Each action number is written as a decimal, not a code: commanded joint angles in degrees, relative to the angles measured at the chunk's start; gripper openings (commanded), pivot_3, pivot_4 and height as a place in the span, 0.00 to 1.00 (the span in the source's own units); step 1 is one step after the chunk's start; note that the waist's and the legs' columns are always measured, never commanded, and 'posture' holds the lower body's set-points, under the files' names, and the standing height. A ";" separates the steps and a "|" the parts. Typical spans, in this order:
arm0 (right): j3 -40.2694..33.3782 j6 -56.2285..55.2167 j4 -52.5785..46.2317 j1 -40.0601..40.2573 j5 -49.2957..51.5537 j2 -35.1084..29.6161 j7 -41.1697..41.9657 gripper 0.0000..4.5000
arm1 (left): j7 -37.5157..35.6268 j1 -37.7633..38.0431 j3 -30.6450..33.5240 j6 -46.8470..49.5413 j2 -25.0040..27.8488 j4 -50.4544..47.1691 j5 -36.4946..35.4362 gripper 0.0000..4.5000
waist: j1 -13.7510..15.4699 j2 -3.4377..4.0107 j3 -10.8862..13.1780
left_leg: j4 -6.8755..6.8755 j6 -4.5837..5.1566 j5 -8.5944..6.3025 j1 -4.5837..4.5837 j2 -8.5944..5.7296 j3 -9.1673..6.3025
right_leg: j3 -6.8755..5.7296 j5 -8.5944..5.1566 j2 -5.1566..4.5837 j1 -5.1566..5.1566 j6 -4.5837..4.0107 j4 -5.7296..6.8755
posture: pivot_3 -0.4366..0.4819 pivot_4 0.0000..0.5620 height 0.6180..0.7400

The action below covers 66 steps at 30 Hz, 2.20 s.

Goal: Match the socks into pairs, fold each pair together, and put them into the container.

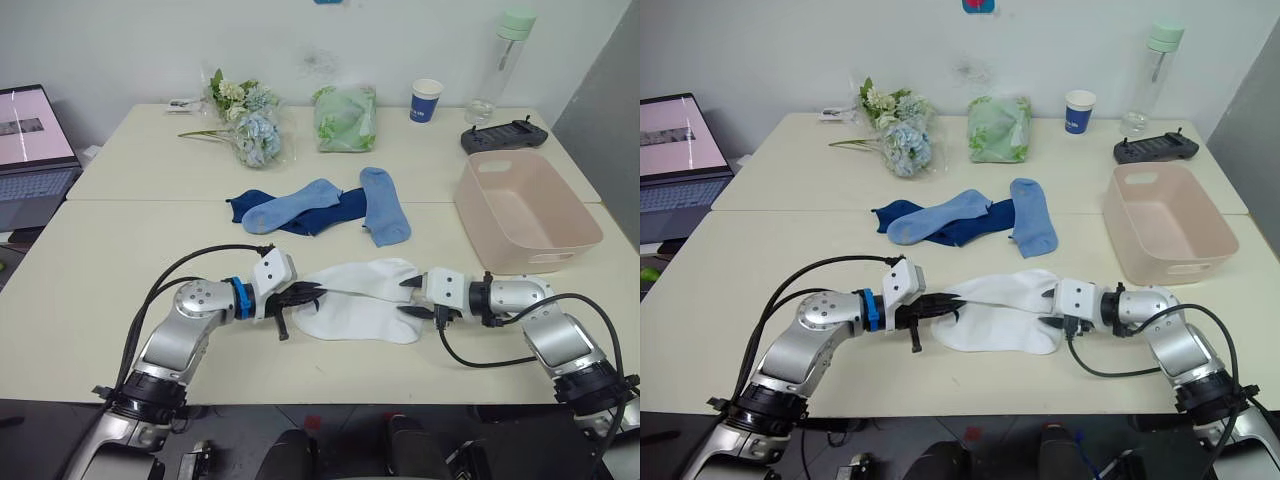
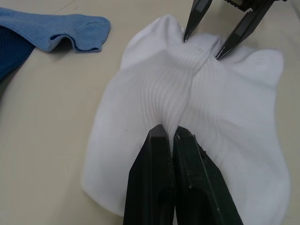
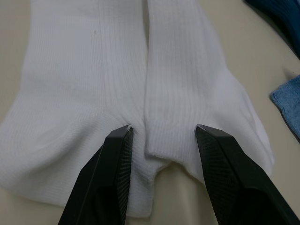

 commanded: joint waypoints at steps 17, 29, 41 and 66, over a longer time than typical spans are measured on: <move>-2.19 5.05 -3.40 -0.36 4.90 -0.51 2.45 0.00 | -1.02 0.39 -0.20 -4.41 0.76 -0.02 2.51 0.00 | 0.00 0.00 0.00 | 0.00 0.00 0.00 -0.01 -0.01 0.00 | 0.00 0.00 0.00 0.00 0.00 0.00 | 0.48 0.27 1.00; -5.97 19.17 -9.52 1.81 16.24 -1.69 6.21 0.00 | -5.31 1.84 0.30 4.67 3.97 -7.03 -1.67 0.00 | -0.01 0.00 0.00 | 0.00 0.01 0.00 -0.01 0.01 -0.03 | -0.01 0.00 0.00 0.01 0.00 0.02 | 0.48 0.27 1.00; -4.87 19.17 -6.28 0.30 16.19 -1.86 7.64 0.00 | -3.53 0.83 -0.21 1.99 2.67 -4.30 0.43 0.29 | 0.04 0.00 0.00 | 0.00 0.01 0.00 -0.01 0.00 -0.01 | 0.00 0.00 -0.01 0.00 0.00 0.00 | 0.48 0.27 1.00; -5.03 19.83 -7.50 0.88 16.82 -1.74 8.22 0.00 | -5.64 -0.84 -0.19 0.17 2.53 -1.83 -0.22 0.00 | -0.06 0.00 0.00 | 0.01 0.01 0.00 -0.02 0.01 -0.02 | -0.01 0.00 0.00 -0.01 0.00 0.02 | 0.48 0.27 1.00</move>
